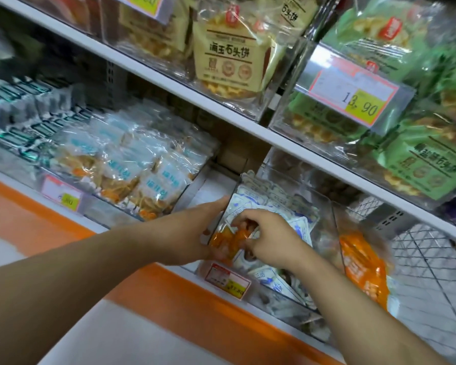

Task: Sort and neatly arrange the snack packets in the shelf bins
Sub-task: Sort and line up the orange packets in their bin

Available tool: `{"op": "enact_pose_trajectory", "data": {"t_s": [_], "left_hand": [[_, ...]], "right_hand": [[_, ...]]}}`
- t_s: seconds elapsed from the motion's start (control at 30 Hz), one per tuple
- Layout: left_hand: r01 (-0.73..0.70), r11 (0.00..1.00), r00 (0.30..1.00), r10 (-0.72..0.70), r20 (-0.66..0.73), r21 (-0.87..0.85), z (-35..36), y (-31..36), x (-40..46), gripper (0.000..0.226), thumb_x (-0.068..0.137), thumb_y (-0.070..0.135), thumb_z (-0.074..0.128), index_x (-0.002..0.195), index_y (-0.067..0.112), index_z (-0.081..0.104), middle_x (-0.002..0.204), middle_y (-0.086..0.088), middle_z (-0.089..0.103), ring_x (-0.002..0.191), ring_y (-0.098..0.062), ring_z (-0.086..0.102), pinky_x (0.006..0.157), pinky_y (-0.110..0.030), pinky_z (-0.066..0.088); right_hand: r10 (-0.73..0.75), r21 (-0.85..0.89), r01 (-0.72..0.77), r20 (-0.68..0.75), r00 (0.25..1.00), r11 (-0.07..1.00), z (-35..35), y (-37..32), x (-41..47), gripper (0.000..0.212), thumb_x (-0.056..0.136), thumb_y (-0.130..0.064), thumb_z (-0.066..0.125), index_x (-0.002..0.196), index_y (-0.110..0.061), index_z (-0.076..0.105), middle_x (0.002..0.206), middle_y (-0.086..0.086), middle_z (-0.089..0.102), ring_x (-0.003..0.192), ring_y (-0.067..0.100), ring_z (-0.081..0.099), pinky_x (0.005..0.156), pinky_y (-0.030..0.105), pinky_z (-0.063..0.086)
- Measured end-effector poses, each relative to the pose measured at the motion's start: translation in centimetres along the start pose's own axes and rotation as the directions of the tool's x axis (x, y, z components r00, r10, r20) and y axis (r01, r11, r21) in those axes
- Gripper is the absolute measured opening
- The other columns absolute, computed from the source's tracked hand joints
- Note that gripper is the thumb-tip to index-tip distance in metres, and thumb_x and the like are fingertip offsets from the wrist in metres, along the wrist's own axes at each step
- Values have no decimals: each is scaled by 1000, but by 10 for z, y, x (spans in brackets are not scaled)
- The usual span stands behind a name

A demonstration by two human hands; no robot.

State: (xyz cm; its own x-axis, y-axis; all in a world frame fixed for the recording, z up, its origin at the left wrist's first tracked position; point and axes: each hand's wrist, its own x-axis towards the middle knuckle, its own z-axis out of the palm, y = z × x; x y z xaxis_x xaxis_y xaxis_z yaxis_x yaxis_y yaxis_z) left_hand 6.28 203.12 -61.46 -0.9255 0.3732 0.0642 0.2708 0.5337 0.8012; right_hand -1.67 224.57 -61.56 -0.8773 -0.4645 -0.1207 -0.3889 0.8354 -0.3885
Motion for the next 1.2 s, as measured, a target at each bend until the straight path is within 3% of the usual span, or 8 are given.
{"op": "enact_pose_trajectory", "data": {"t_s": [0.2, 0.33, 0.47, 0.57, 0.73, 0.83, 0.97, 1.2], "left_hand": [[-7, 998, 999, 9, -33, 56, 2, 0, 5, 86, 79, 38, 85, 145, 53, 31, 131, 32, 51, 116, 14, 53, 90, -11, 48], [11, 982, 986, 21, -168, 187, 2, 7, 12, 102, 79, 50, 80, 158, 38, 17, 158, 22, 15, 141, 1, 23, 113, -26, 31], [-26, 991, 953, 64, -296, 131, 12, 32, 24, 68, 84, 46, 78, 143, 39, 45, 141, 20, 45, 128, 1, 42, 101, -23, 43], [-68, 998, 931, 61, -359, -7, 25, 48, 30, 31, 86, 27, 80, 107, 39, 60, 98, 23, 62, 84, 2, 59, 66, -23, 54], [-180, 974, 906, 109, -408, -141, 46, 80, 36, 26, 83, 15, 83, 87, 31, 62, 79, 17, 64, 64, -2, 57, 53, -19, 47], [-270, 961, 897, 227, -379, -65, 61, 99, 40, 23, 87, 24, 80, 100, 34, 64, 93, 19, 67, 85, 0, 63, 68, -14, 49], [-187, 945, 932, 257, -254, 269, 73, 89, 42, 58, 90, 47, 71, 142, 38, 48, 138, 25, 52, 123, 4, 49, 96, -14, 38], [-6, 909, 962, 120, -246, 417, 57, 57, 34, 67, 86, 47, 74, 146, 30, 48, 146, 10, 53, 130, -14, 51, 104, -29, 42]], "right_hand": [[141, 311, -81, -177, 974, 947, -11, -2, -16, 42, 85, 17, 67, 73, -21, 78, 69, 0, 71, 58, 10, 66, 54, 31, 58], [189, 567, 88, -412, 891, 819, -41, -8, -37, 32, 88, 13, 70, 84, -17, 78, 70, -2, 68, 59, 9, 63, 57, 25, 55], [187, 598, 207, -529, 828, 775, -60, -14, -67, 26, 88, 5, 75, 90, -20, 81, 80, -4, 77, 71, 6, 68, 66, 19, 53], [159, 582, 233, -543, 824, 779, -65, -13, -92, 27, 89, 2, 76, 96, -23, 81, 88, 3, 78, 78, 14, 72, 71, 26, 58], [130, 475, 154, -512, 849, 866, -70, 12, -131, 21, 85, -8, 84, 95, -26, 78, 87, -1, 77, 77, 8, 71, 72, 28, 57], [217, 441, 71, -569, 793, 895, -74, 35, -151, 17, 89, -14, 80, 87, -31, 76, 76, 0, 74, 71, 16, 69, 71, 36, 58], [242, 252, -85, -698, 674, 964, -86, 63, -181, 19, 91, -20, 76, 98, -32, 63, 76, -5, 69, 73, 19, 67, 67, 37, 53], [246, -13, -410, -781, 573, 912, -87, 80, -204, 46, 90, -28, 70, 130, -30, 47, 79, 7, 70, 77, 40, 67, 64, 45, 53]]}}
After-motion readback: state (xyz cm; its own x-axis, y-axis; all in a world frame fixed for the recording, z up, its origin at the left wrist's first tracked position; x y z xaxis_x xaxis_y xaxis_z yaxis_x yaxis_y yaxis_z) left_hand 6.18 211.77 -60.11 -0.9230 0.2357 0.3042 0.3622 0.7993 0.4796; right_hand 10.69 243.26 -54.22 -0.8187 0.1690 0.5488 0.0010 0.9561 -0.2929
